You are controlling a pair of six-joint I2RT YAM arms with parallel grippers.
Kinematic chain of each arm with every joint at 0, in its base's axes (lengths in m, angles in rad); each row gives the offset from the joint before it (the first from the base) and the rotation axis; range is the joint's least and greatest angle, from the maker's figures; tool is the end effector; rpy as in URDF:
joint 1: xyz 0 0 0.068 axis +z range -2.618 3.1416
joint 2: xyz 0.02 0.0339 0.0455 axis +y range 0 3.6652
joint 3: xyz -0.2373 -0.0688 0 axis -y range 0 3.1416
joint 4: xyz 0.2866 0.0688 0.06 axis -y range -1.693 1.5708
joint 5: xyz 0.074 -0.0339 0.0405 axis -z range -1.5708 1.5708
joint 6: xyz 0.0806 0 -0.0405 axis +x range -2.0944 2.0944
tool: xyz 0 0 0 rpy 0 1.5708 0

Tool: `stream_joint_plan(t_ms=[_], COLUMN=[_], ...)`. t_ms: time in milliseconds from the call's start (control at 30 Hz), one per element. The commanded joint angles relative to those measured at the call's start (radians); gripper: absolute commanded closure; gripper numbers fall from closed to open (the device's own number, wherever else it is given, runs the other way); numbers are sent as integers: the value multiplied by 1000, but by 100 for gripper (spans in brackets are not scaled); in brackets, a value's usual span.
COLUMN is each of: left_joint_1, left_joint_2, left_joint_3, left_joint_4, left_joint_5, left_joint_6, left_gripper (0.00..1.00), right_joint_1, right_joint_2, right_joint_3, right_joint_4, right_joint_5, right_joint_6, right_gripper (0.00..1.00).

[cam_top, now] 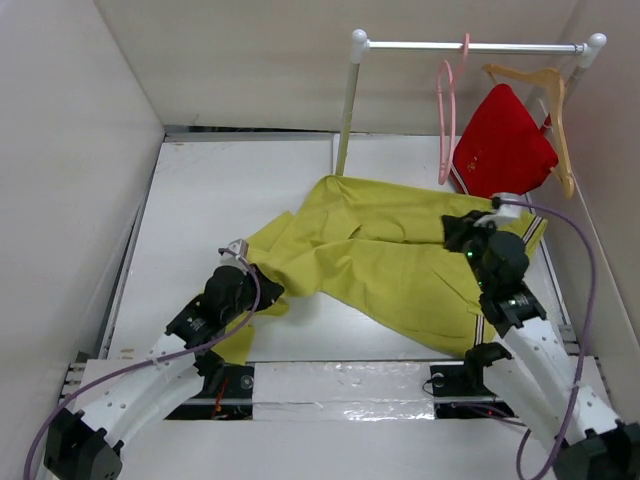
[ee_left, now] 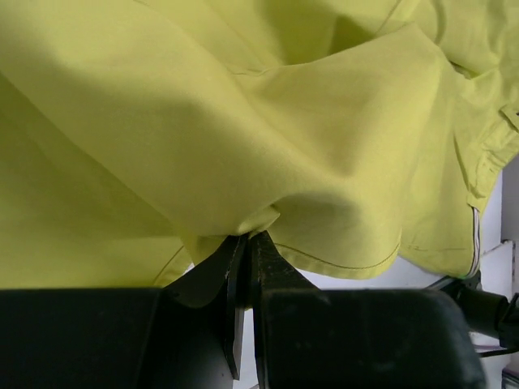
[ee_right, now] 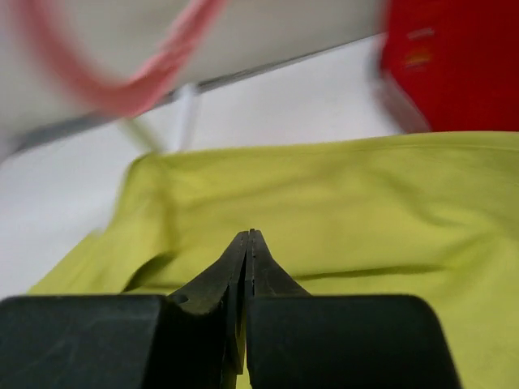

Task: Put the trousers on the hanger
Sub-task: Flatten out the trousers at the center of the board.

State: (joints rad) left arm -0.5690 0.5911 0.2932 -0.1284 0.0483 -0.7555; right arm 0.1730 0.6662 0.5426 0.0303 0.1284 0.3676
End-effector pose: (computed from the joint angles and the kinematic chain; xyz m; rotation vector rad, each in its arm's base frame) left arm 0.2129 -0.1408 0.1551 -0.1639 2.1058 -0.8767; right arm 0.2761 0.0378 0.2700 0.2594 1.6519 0.3026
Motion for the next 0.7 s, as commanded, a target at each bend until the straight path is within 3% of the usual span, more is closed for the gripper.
stream_joint_plan(t_ms=[0, 67, 100, 167, 200, 267, 333, 400, 467, 567, 600, 667], left_joint_1=[-28, -42, -57, -91, -104, -159, -193, -215, -226, -226, -226, -226], left_joint_2=[-14, 15, 47, 76, 78, 64, 47, 32, 15, -42, -80, -108], left_joint_3=[12, 23, 23, 27, 32, 47, 67, 80, 96, 133, 145, 184], left_joint_4=[91, 93, 95, 89, 76, 36, 7, -13, -39, -71, -76, -74], left_joint_5=[-4, -5, -5, -27, -39, -118, -148, -177, -194, -243, -260, -312], left_joint_6=[30, 44, 45, 33, 28, 12, 2, -7, -11, -18, -21, -21], left_gripper=[100, 100, 100, 100, 100, 100, 100, 82, 64, 60, 60, 60], right_joint_1=[222, 369, 507, 603, 634, 695, 720, 720, 730, 753, 770, 795], right_joint_2=[82, 224, 277, 430, 481, 632, 732, 855, 918, 995, 1010, 1013], right_joint_3=[-29, 58, 97, 222, 262, 391, 480, 568, 588, 565, 536, 490], right_joint_4=[146, 138, 134, 131, 144, 171, 131, 117, 122, 137, 137, 146], right_joint_5=[-190, -101, -51, 30, 22, -4, -30, -68, -104, -111, -115, -116], right_joint_6=[-22, -85, -110, -171, -182, -223, -245, -249, -242, -226, -226, -213], right_gripper=[100, 100, 84, 54, 25, 4, 0, 1, 8, 45, 68, 89])
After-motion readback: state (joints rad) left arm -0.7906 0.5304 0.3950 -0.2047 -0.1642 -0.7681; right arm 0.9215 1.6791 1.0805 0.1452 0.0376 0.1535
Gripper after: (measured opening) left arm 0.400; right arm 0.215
